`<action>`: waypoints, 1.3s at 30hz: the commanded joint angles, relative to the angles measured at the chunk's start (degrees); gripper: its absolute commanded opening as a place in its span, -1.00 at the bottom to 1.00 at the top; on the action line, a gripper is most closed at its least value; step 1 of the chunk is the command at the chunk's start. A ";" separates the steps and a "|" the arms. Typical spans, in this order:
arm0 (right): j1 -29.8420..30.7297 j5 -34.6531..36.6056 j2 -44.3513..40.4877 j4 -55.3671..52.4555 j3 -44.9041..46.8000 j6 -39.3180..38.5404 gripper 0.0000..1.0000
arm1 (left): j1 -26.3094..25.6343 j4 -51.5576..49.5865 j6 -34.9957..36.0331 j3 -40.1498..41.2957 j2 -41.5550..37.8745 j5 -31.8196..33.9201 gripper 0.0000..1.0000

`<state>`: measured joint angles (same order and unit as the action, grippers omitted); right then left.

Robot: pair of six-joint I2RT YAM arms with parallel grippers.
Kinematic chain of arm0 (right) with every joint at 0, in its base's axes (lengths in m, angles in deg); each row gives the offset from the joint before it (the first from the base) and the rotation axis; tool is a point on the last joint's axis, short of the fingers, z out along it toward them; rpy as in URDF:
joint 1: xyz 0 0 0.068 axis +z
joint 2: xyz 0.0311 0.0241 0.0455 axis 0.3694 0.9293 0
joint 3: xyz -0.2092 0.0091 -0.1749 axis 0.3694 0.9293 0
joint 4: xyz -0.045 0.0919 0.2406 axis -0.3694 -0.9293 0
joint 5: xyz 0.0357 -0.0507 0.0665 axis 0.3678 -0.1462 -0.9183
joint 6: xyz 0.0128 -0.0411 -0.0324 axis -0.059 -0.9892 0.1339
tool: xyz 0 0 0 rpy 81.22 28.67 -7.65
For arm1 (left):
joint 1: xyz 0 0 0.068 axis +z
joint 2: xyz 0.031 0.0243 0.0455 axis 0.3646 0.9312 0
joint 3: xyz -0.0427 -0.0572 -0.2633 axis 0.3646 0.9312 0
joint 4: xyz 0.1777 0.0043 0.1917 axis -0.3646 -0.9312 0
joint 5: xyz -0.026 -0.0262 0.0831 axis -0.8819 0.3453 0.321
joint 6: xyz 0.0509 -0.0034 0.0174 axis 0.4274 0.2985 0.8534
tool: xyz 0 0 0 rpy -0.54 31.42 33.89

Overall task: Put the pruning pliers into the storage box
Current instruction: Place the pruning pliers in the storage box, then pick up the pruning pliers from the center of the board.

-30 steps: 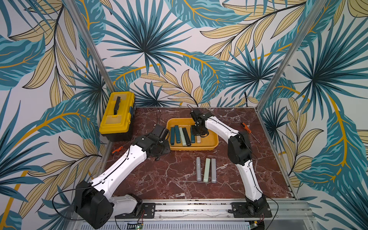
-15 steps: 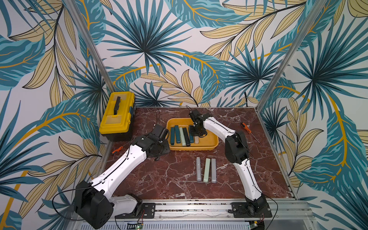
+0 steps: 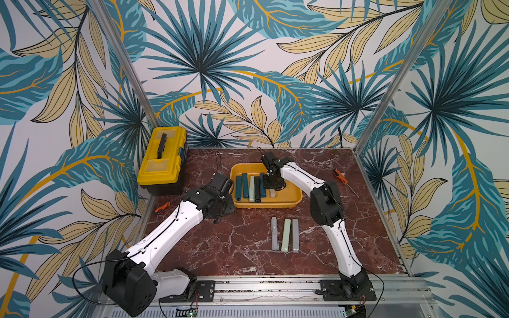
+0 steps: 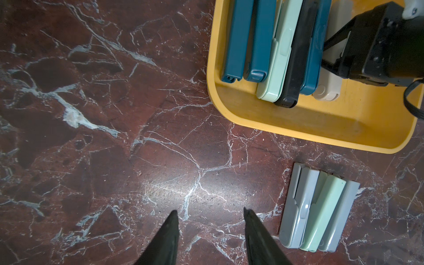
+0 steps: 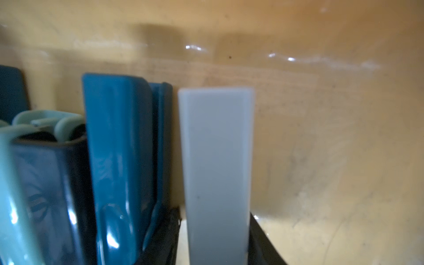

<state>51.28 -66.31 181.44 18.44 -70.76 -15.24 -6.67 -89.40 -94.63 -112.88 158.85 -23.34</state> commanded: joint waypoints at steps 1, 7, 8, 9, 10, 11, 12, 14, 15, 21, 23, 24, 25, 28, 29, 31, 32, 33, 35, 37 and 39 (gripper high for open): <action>0.07 1.55 -2.61 -1.82 0.04 0.01 -0.10 | 0.34 -0.14 -0.44 0.65 -1.78 0.62 -0.03; 0.10 3.76 -7.45 -4.10 1.13 -0.42 -0.10 | 0.36 0.06 -0.26 1.13 -2.36 0.62 -0.03; 0.08 3.92 -8.47 -4.07 1.80 -0.38 -0.10 | 0.36 0.19 -0.18 1.20 -2.45 0.62 -0.03; 0.08 4.03 -9.62 -3.96 2.63 -0.39 -0.10 | 0.37 0.44 -0.12 1.29 -2.49 0.61 -0.03; 0.10 4.20 -10.56 -3.78 3.33 -0.45 -0.10 | 0.37 0.58 -0.09 1.31 -2.63 0.62 -0.03; 0.09 4.40 -11.75 -3.75 4.00 -0.28 -0.10 | 0.37 0.76 0.00 1.28 -2.64 0.63 -0.03; 0.10 4.68 -12.90 -3.61 4.66 -0.30 -0.10 | 0.32 0.90 0.13 1.30 -2.68 0.62 -0.03; 0.05 5.17 -14.64 -3.78 5.35 -0.46 -0.10 | 0.30 1.23 0.35 1.12 -2.64 0.61 -0.03; 0.10 5.44 -15.55 -4.42 5.41 -0.43 -0.10 | 0.33 1.52 0.59 1.09 -2.55 0.67 -0.03; 0.03 7.90 -24.20 -6.53 10.28 -0.86 -0.10 | 0.35 2.32 2.58 -1.12 -0.42 2.55 -0.03; 0.15 8.72 -28.40 -6.04 14.33 -0.69 -0.10 | 0.32 2.98 3.19 -2.00 0.53 2.38 -0.03; 0.19 9.40 -30.16 -6.11 16.11 -0.59 -0.10 | 0.33 3.24 3.51 -2.38 1.06 2.26 -0.03; 0.31 9.74 -32.23 -6.44 18.13 -0.23 -0.10 | 0.37 3.67 3.81 -2.69 1.57 2.20 -0.03; 0.60 9.47 -38.07 -7.84 23.81 0.91 -0.10 | 0.32 4.85 4.72 -3.96 3.67 1.41 -0.02; 0.87 10.12 -40.23 -8.26 26.06 1.18 -0.10 | 0.37 4.93 4.98 -4.65 4.49 1.41 -0.01; 1.48 10.84 -44.22 -9.31 30.79 2.31 -0.10 | 0.37 5.12 5.35 -5.84 5.68 -0.52 0.00; 1.73 10.81 -46.47 -9.62 33.75 3.11 -0.10 | 0.41 5.41 5.48 -6.24 5.97 -0.85 0.00; 1.95 10.75 -48.28 -9.71 36.12 3.94 -0.10 | 0.35 5.65 5.52 -6.55 6.22 -0.90 0.00; 2.71 10.06 -52.60 -9.78 42.74 6.43 -0.10 | 0.37 5.84 5.66 -7.28 6.57 -1.04 0.01; 3.66 8.71 -56.04 -9.95 48.55 8.97 -0.11 | 0.43 5.72 5.84 -7.68 6.91 -1.05 0.01; 4.96 7.08 -59.21 -9.13 54.07 11.23 -0.11 | 0.35 5.58 5.89 -7.87 7.10 -1.06 0.01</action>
<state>54.85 -57.46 124.87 10.83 -21.93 -8.79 -6.63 -84.42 -89.86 -119.20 165.58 -23.95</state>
